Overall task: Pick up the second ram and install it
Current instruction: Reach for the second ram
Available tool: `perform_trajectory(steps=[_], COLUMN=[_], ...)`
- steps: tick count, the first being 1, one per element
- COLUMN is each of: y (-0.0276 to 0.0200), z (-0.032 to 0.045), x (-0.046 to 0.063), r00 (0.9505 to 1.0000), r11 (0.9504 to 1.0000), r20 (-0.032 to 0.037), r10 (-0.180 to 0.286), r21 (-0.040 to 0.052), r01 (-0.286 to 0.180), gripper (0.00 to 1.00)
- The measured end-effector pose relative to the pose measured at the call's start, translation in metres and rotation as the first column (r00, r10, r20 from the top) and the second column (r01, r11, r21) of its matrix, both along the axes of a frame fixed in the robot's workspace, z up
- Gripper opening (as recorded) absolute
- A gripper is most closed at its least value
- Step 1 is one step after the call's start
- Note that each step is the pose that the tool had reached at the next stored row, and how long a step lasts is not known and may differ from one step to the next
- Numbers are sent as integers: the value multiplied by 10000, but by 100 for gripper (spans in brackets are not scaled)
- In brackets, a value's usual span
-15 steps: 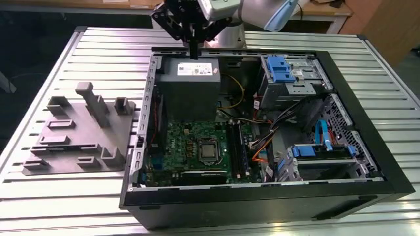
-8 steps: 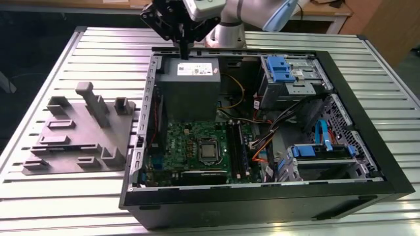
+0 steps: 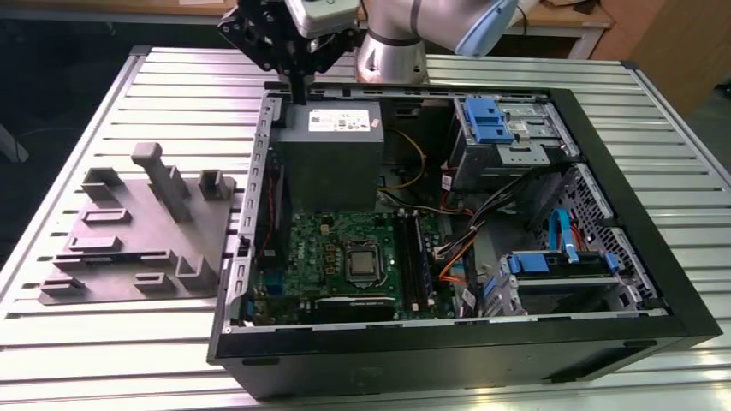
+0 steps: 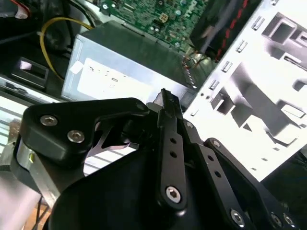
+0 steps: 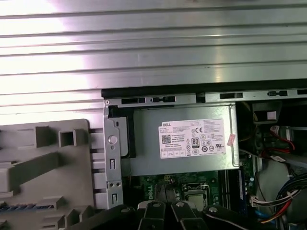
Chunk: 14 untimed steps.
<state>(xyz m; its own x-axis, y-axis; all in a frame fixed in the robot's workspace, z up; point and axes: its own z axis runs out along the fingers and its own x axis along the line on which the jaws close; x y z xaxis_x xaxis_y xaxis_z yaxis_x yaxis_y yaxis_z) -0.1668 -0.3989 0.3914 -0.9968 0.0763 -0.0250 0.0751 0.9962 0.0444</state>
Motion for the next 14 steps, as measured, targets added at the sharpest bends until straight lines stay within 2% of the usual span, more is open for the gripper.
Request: perform_trajectory(steps=[14], y=[0], z=[-14], x=[-336], r00=[10000], r11=[10000], r20=[0], r10=[1], r21=[0], r01=[-1], gripper=[10])
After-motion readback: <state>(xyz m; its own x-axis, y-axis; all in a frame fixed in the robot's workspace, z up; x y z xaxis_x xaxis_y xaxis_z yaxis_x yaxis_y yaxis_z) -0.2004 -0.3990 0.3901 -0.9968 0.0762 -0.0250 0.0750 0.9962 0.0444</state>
